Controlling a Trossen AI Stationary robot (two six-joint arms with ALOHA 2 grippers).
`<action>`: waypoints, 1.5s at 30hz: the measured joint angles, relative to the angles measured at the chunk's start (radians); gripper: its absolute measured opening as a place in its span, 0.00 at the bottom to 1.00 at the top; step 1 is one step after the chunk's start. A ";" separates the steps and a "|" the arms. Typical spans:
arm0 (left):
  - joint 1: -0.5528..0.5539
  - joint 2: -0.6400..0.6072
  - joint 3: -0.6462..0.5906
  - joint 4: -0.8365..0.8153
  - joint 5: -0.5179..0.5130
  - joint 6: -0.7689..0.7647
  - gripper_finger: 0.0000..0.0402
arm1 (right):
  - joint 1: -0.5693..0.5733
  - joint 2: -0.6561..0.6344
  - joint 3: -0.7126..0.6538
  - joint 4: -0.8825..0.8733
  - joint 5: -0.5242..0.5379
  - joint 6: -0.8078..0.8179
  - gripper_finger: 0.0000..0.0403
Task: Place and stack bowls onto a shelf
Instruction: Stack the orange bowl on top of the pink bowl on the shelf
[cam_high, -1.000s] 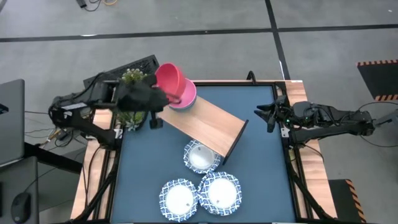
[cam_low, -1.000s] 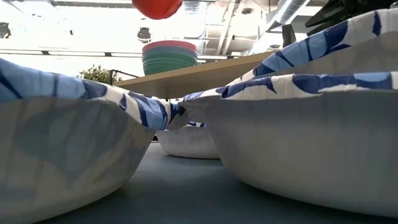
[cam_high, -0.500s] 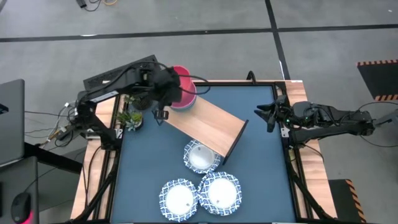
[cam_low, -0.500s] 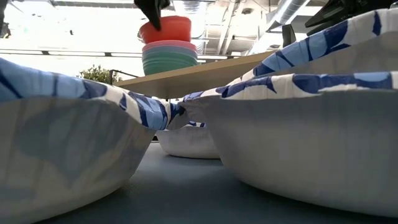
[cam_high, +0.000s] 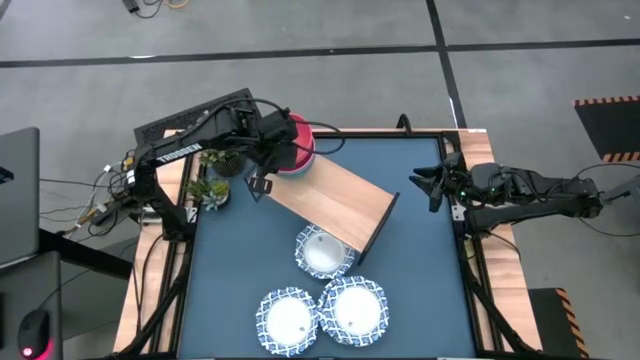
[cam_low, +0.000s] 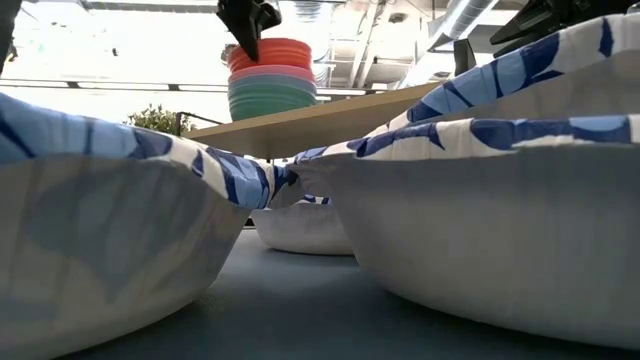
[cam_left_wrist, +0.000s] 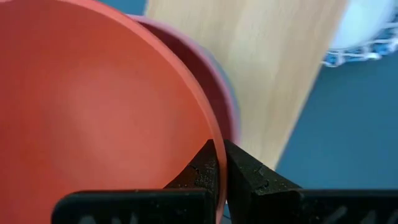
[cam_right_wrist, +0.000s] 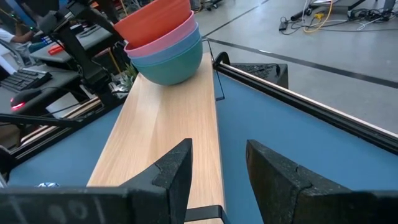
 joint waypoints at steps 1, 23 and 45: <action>0.001 0.000 0.000 -0.010 0.017 0.004 0.00 | 0.000 0.000 0.000 0.000 0.000 0.000 0.44; 0.003 0.000 0.000 -0.013 0.008 0.047 0.20 | 0.000 0.000 0.000 0.000 0.000 0.000 0.44; -0.103 -0.004 0.179 -0.019 -0.314 -0.296 0.19 | 0.000 0.000 0.000 0.000 0.000 0.000 0.44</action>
